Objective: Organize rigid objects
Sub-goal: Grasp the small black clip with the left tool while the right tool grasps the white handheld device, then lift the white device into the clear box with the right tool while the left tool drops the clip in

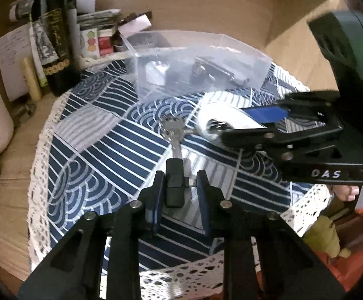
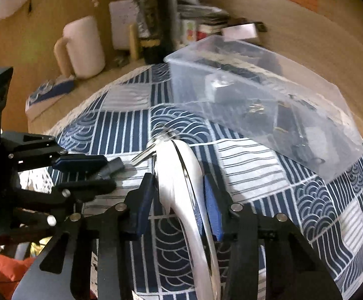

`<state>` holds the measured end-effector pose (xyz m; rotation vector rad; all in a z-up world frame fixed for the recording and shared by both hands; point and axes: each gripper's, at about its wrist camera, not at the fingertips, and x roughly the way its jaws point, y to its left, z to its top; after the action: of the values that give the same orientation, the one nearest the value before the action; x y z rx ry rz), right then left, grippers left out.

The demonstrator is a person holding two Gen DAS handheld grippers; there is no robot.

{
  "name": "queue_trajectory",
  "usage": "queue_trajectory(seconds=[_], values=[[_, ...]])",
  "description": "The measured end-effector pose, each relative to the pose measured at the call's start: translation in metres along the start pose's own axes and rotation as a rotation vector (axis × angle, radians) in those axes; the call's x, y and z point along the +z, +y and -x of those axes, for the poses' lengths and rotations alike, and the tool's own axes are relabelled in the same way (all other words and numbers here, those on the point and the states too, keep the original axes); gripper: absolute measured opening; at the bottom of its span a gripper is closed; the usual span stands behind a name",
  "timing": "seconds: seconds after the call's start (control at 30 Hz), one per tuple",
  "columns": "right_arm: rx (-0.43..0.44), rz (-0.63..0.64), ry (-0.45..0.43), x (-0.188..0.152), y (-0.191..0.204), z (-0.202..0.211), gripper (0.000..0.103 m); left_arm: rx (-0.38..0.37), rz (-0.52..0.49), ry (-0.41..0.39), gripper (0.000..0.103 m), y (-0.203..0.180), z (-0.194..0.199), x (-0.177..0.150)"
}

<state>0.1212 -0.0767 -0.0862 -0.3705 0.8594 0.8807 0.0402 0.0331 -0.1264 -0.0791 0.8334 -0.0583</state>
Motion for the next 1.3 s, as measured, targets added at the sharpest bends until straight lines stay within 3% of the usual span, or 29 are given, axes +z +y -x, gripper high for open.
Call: queue_trajectory(seconds=[0.33, 0.77, 1.1, 1.3], values=[[-0.087, -0.141, -0.188, 0.008, -0.038, 0.057, 0.036, -0.002, 0.024, -0.121, 0.025, 0.003, 0.026, 0.042], [-0.157, -0.193, -0.385, 0.023, -0.066, 0.117, 0.035, -0.002, -0.013, -0.226, 0.025, -0.015, 0.040, 0.096], [-0.259, -0.151, -0.477, 0.062, -0.091, 0.132, 0.035, -0.012, -0.007, -0.236, 0.025, -0.012, 0.024, 0.132], [-0.285, -0.136, -0.457, 0.078, -0.104, 0.115, 0.035, -0.043, -0.002, -0.189, 0.025, -0.005, -0.004, 0.150]])
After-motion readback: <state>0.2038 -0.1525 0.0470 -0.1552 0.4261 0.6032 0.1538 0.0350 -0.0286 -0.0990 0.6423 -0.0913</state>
